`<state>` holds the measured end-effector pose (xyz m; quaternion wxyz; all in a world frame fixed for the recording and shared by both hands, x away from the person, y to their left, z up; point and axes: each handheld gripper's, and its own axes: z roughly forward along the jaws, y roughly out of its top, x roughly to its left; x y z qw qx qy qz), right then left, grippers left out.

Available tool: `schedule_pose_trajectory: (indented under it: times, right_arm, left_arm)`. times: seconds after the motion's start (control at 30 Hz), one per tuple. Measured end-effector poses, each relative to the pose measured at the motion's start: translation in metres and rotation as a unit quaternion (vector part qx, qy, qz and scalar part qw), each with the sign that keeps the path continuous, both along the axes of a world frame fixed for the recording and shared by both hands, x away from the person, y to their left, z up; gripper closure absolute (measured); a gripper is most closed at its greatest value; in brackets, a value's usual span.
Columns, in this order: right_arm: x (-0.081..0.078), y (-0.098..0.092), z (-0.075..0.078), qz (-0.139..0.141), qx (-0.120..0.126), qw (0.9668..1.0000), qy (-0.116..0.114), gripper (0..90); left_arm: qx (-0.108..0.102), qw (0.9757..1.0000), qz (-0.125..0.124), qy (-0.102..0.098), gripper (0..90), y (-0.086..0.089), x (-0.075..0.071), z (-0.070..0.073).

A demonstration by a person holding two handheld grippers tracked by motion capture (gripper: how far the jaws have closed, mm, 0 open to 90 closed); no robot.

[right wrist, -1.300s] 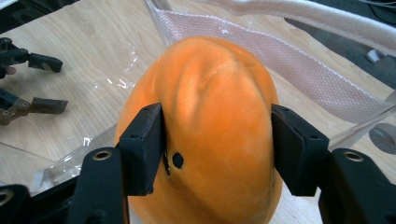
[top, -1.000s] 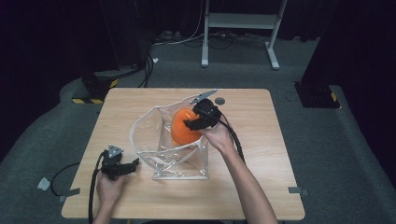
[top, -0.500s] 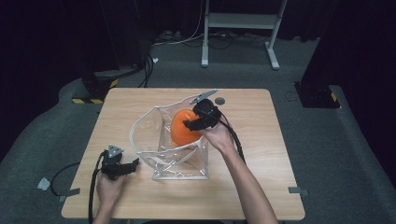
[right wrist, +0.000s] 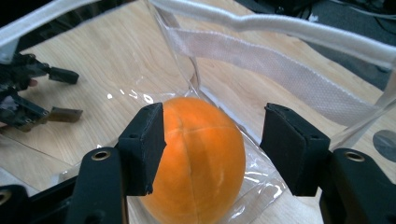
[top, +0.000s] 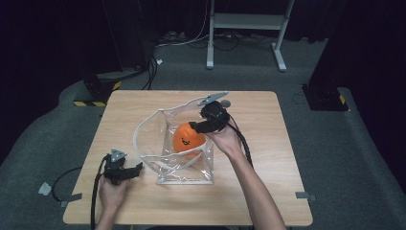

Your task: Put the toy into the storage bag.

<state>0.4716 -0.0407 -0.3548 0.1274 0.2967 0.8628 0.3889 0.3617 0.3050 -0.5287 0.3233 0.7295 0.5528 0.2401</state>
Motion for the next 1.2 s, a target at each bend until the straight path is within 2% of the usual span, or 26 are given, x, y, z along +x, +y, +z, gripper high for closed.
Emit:
schedule_pose_trajectory:
  times: [0.4, 0.67, 1.2]
  right_arm:
    - [-0.009, -0.018, 0.015, -0.011, 0.047, 0.9985, -0.026, 39.8]
    - [-0.018, -0.031, 0.023, -0.018, 0.066, 0.9966, -0.045, 39.9]
    - [-0.027, -0.052, 0.033, -0.030, 0.102, 0.9927, -0.056, 40.4]
  left_arm:
    - [-0.001, 1.0000, 0.002, -0.001, 17.0, 0.000, 0.000, 0.000]
    - [-0.001, 1.0000, 0.001, -0.001, 17.0, 0.000, 0.000, 0.000]
    - [-0.001, 1.0000, 0.001, -0.001, 16.7, -0.001, 0.000, 0.000]
